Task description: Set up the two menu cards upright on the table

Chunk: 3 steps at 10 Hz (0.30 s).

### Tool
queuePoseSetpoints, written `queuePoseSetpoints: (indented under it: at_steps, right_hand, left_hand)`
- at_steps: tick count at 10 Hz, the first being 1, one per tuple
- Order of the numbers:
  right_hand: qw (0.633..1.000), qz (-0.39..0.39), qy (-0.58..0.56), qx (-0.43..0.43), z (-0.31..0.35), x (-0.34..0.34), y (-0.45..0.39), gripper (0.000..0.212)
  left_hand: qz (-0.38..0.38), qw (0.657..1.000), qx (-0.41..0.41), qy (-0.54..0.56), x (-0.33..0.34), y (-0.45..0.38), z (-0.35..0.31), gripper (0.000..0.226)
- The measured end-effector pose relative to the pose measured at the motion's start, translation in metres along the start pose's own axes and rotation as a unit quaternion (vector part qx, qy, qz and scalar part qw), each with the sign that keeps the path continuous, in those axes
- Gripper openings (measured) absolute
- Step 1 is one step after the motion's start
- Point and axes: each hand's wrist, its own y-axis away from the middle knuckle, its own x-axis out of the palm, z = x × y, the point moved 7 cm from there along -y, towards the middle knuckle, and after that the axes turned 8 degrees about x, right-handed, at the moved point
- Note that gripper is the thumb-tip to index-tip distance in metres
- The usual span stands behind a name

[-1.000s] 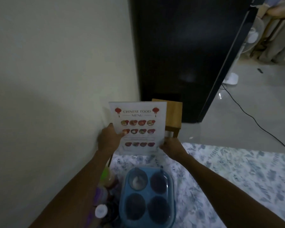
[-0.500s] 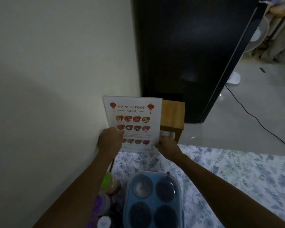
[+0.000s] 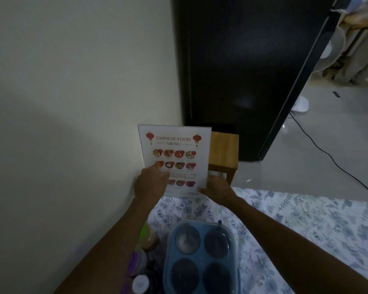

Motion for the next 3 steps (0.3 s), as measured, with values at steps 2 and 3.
queuePoseSetpoints:
  at_steps: [2, 3]
  right_hand:
    - [0.998, -0.023, 0.048, -0.02, 0.006, -0.02, 0.023, 0.041]
    - [0.995, -0.052, 0.082, -0.015, 0.0, -0.034, 0.037, 0.042]
  left_hand:
    - [-0.006, 1.0, 0.015, 0.004, -0.01, 0.018, -0.023, 0.04]
    - [-0.024, 0.999, 0.031, -0.007, -0.019, 0.032, -0.043, 0.043]
